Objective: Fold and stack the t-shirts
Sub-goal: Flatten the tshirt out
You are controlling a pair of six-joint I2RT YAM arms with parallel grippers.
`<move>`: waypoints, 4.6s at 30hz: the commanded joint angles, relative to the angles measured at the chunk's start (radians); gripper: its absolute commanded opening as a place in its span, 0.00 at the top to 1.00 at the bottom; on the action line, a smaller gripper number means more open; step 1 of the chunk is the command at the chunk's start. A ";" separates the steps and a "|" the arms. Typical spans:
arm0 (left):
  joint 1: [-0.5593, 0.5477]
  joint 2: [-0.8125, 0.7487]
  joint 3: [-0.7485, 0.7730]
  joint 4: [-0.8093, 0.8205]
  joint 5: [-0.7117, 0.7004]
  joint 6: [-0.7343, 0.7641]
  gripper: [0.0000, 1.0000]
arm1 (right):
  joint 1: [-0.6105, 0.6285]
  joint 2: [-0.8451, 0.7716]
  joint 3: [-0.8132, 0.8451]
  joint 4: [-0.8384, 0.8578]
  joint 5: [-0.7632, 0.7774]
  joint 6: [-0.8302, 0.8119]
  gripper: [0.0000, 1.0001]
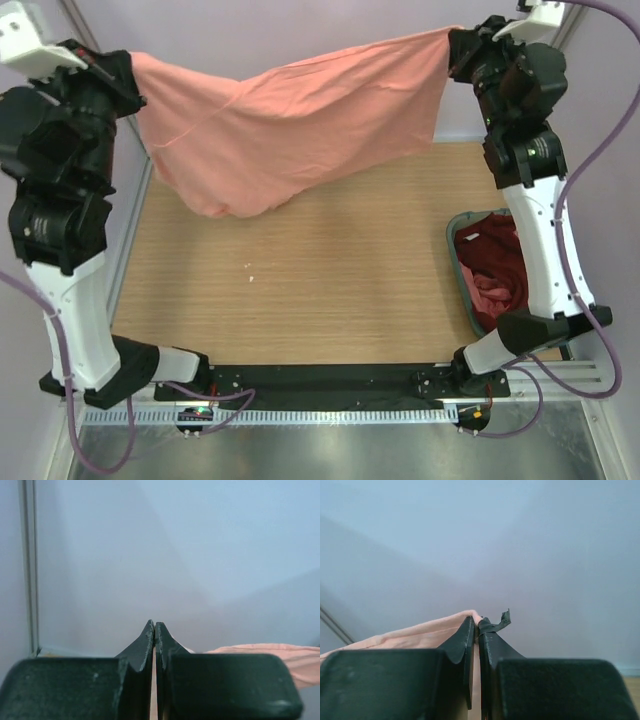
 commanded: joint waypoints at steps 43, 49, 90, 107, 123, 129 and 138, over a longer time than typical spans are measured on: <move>-0.001 -0.320 0.114 0.373 -0.017 -0.170 0.99 | -0.005 -0.377 0.029 0.296 -0.153 0.136 0.99; -0.003 -0.333 0.128 0.393 -0.057 -0.198 0.99 | -0.005 -0.332 0.178 0.335 -0.171 0.150 0.99; -0.081 -0.251 0.063 0.321 -0.063 -0.134 0.99 | -0.005 -0.361 -0.132 0.450 -0.191 0.242 0.99; -0.079 -0.377 0.036 0.252 -0.009 -0.175 0.99 | -0.005 -0.443 -0.101 0.495 -0.266 0.331 0.99; -0.081 -0.210 -0.346 0.353 -0.233 0.110 1.00 | -0.002 -0.217 -0.452 0.643 -0.186 0.417 0.99; 0.029 -0.124 -0.669 0.454 -0.235 0.071 1.00 | 0.001 -0.017 -0.606 0.803 -0.166 0.426 0.99; 0.172 0.332 -0.718 0.528 -0.078 0.020 1.00 | -0.012 0.493 -0.511 0.910 -0.206 0.363 0.99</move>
